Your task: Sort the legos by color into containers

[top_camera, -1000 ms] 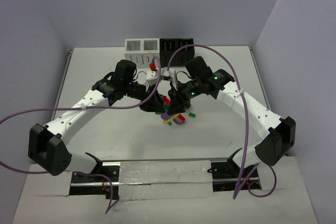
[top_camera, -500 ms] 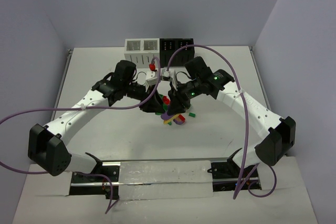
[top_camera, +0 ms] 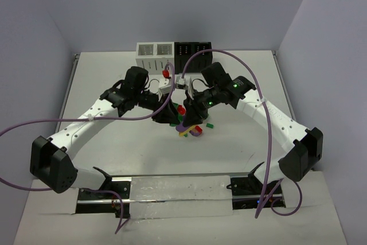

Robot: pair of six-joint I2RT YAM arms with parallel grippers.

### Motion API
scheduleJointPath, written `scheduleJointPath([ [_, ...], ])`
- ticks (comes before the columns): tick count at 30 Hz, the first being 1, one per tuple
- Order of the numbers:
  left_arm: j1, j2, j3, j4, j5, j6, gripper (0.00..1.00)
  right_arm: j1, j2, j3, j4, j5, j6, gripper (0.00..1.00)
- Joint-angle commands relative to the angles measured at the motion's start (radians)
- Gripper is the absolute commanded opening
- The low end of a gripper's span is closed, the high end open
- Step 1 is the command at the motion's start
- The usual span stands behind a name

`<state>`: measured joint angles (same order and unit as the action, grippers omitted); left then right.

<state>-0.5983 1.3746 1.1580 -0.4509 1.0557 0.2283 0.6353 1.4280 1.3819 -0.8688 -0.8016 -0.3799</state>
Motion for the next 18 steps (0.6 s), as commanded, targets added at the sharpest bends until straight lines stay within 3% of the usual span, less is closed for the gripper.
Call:
scheduleJointPath([
  [1,0.002,-0.031,0.006,0.037,0.062,-0.031,0.11,0.001,-0.031,0.02,0.013,0.047,-0.005,0.0],
  [4,0.014,-0.031,-0.002,0.058,0.058,-0.049,0.0,0.0,-0.04,0.014,0.013,0.053,-0.01,0.0],
  [10,0.095,-0.042,-0.004,0.056,0.066,-0.051,0.0,0.001,-0.061,-0.014,0.016,0.068,-0.021,0.0],
  [18,0.257,-0.008,0.122,-0.069,0.075,0.038,0.0,-0.002,-0.067,-0.064,0.014,0.112,-0.031,0.0],
])
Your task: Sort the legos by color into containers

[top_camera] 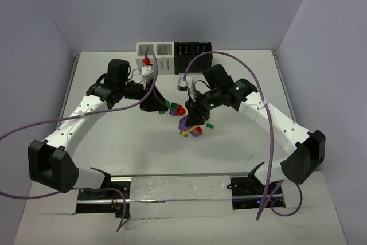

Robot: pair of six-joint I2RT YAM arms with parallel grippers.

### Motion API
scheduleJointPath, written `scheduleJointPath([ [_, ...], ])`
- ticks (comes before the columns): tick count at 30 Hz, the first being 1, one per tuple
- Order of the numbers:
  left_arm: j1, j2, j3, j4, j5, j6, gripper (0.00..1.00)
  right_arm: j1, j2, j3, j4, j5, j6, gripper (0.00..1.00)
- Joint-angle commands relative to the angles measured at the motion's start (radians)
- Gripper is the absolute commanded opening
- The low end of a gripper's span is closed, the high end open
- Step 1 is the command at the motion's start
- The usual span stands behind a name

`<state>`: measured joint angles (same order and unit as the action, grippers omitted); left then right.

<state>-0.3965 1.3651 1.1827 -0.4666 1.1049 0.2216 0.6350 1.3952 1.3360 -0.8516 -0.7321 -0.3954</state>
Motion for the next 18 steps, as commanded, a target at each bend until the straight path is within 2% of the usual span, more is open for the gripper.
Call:
scheduleJointPath([
  [1,0.069,0.008,0.107,-0.049,0.015,0.044,0.0,-0.001,-0.035,-0.023,0.0,0.043,-0.014,0.0],
  [3,0.114,0.018,0.121,0.055,-0.082,-0.032,0.0,-0.004,-0.039,-0.036,0.016,0.081,-0.002,0.0],
  [7,0.165,0.042,0.105,0.357,-0.417,-0.246,0.0,-0.03,-0.036,-0.024,0.04,0.106,0.033,0.0],
  [9,0.166,0.081,0.112,0.449,-0.62,-0.294,0.0,-0.051,-0.029,-0.01,0.052,0.124,0.057,0.0],
  [11,0.168,0.133,0.134,0.549,-0.734,-0.32,0.0,-0.072,-0.027,-0.006,0.071,0.139,0.077,0.0],
  [16,0.173,0.263,0.144,0.818,-0.871,-0.339,0.0,-0.132,-0.028,0.006,0.114,0.162,0.135,0.0],
  [18,0.175,0.313,0.17,0.877,-0.937,-0.34,0.0,-0.166,-0.035,0.007,0.14,0.171,0.166,0.0],
])
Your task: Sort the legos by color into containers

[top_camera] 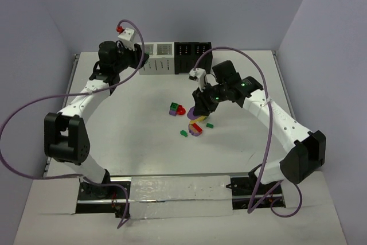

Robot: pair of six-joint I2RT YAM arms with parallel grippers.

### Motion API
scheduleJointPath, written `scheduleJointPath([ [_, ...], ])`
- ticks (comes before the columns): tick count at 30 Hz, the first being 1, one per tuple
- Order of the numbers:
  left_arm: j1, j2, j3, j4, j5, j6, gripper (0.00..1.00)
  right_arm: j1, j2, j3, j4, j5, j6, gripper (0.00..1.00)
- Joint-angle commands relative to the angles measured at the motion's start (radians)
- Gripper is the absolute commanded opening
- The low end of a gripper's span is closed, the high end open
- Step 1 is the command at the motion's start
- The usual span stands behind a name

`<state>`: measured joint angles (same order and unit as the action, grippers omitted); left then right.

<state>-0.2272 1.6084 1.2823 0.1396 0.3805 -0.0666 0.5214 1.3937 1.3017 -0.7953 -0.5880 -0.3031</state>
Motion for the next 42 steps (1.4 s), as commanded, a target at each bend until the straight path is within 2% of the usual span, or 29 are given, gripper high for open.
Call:
scheduleJointPath([
  [1,0.009,0.093,0.078,0.297,-0.226,-0.048,0.0,-0.067,-0.038,0.038,0.096,0.027,0.087,0.0],
  [3,0.012,0.146,0.089,0.366,-0.238,-0.034,0.02,-0.095,-0.047,0.037,0.123,0.023,0.117,0.0],
  [5,0.012,0.183,0.107,0.398,-0.237,-0.015,0.08,-0.123,-0.051,0.041,0.143,0.023,0.142,0.0],
  [12,0.03,0.33,0.206,0.434,-0.213,-0.034,0.18,-0.164,-0.008,0.102,0.175,0.019,0.207,0.0],
  [15,0.032,0.388,0.229,0.457,-0.204,-0.027,0.27,-0.172,0.005,0.114,0.194,0.016,0.234,0.0],
  [26,0.042,0.515,0.329,0.443,-0.177,-0.059,0.3,-0.19,0.043,0.176,0.231,0.02,0.287,0.0],
  [35,0.045,0.567,0.353,0.429,-0.159,-0.083,0.51,-0.197,0.062,0.198,0.259,0.033,0.344,0.0],
  [39,0.045,0.57,0.363,0.411,-0.151,-0.085,0.68,-0.203,0.081,0.221,0.265,0.042,0.369,0.0],
  [42,0.045,0.567,0.383,0.394,-0.146,-0.084,0.7,-0.205,0.096,0.247,0.258,0.034,0.381,0.0],
])
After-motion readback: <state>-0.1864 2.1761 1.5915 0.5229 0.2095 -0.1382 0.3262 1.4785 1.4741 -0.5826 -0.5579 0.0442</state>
